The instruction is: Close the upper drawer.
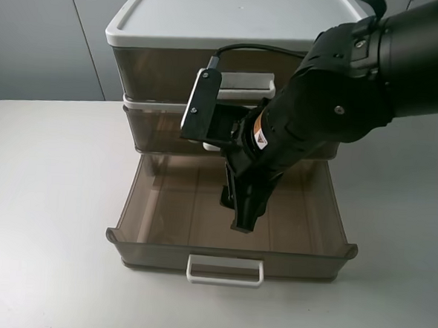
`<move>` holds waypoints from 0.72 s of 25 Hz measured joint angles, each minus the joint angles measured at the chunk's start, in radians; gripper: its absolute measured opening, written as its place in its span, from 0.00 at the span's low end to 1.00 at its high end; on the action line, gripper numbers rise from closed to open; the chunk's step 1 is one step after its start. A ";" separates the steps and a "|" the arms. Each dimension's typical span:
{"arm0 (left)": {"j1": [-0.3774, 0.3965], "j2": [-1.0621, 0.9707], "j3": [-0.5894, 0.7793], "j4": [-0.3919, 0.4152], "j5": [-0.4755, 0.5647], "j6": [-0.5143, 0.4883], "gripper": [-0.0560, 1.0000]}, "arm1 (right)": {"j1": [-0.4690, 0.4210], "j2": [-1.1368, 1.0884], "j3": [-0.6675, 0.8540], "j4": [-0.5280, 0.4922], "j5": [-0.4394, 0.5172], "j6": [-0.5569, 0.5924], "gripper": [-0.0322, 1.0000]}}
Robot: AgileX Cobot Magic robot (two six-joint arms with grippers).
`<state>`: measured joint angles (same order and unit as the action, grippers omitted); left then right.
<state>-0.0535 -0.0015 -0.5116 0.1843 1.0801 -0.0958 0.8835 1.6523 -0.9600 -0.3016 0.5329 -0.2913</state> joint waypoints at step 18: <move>0.000 0.000 0.000 0.000 0.000 0.000 0.76 | 0.061 -0.053 -0.026 0.022 0.103 0.016 0.52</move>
<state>-0.0535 -0.0015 -0.5116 0.1843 1.0801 -0.0958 0.9441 1.5989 -0.9856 -0.2797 0.6363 -0.2752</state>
